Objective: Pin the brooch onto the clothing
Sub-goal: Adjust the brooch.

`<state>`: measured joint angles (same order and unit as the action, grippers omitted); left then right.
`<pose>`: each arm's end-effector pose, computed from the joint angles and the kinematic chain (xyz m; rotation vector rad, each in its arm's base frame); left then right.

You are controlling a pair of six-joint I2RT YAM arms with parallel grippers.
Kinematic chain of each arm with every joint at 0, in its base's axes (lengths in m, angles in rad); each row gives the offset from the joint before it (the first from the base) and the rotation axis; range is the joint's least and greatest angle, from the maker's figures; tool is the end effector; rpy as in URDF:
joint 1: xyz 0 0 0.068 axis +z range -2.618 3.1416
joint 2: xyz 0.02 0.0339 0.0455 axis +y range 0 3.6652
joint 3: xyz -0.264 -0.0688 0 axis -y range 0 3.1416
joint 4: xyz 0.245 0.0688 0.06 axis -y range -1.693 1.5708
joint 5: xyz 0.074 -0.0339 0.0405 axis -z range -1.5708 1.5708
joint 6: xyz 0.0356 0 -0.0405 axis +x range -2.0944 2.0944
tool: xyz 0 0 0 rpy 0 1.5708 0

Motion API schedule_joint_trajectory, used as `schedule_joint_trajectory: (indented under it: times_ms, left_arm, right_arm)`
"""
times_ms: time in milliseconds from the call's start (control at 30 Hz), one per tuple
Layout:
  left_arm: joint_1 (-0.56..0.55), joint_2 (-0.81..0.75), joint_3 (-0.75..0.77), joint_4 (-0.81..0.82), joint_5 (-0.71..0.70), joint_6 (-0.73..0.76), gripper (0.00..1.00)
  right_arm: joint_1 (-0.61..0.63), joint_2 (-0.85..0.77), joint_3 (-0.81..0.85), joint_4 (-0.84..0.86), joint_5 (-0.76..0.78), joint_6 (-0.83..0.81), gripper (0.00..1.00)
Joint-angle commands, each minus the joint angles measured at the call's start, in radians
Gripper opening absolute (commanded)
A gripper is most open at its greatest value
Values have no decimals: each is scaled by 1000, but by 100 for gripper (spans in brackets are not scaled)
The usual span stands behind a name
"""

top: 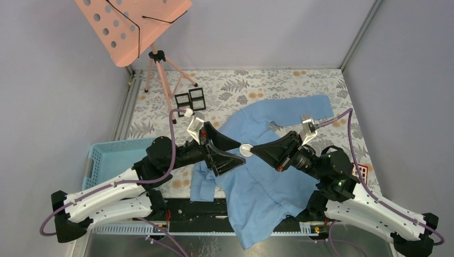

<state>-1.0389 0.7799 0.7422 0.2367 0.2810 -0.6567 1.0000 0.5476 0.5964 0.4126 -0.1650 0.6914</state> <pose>0.0855 -0.1648 0.3713 0.5600 1.4778 -1.5724 0.0675 0.1160 0.3714 -0.3579 1.2128 1.5828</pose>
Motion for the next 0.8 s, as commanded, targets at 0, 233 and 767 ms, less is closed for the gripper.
schedule_joint_trajectory:
  times_ms: [0,233,767]
  left_arm:
    - [-51,22,13,186,-42,-21,87]
    - [-73,30,21,161,-31,-12,61]
    - [-86,38,28,180,-59,-24,47]
  right_arm:
    - [-1,5,-3,133,16,55,0]
    - [-2,0,-1,150,7,74,0]
    - [-1,20,5,151,-17,85,0]
